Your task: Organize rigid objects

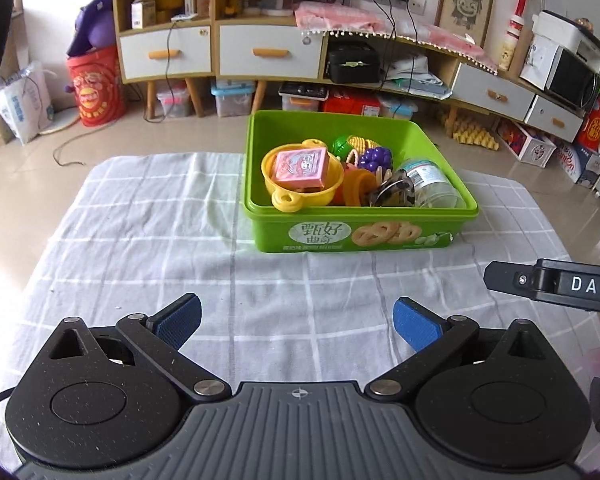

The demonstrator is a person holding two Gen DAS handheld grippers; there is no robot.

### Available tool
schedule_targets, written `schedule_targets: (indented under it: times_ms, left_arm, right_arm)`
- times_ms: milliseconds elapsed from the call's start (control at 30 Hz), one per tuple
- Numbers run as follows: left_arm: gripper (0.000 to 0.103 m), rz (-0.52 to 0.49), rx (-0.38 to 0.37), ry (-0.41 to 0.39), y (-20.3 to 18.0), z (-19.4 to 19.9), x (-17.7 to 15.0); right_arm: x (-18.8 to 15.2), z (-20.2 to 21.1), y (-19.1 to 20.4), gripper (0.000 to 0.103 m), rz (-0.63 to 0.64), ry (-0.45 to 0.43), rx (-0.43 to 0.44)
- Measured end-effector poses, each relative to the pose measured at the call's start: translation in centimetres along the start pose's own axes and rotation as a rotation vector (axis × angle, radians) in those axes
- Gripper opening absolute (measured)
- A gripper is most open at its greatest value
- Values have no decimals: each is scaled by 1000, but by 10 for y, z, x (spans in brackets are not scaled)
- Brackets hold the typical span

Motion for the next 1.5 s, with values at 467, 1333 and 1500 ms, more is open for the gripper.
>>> schedule_targets:
  times_ms: [467,1333,1500]
  left_arm:
    - [101,69,52,43,9,10,-6]
    - [101,59,81,63,15,9,-11]
    - [101,54,80,68,14,9,-12]
  right_arm:
    - [-5,20,19,74,123,-15,-14]
    - [-7,21,22,74,161,-16,-18]
    - [-8,21,22,74,162,-15,-17]
Point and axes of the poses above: each gripper's, at about its wrist camera, not at the fingertips, and z roughly against the way its jaws point, y to its left, x to its top, the point moved 6 cm from there along -z, roughly the way its jaws point, and after that the axes turned 15 degrees about -y, right-handed, at the moved point
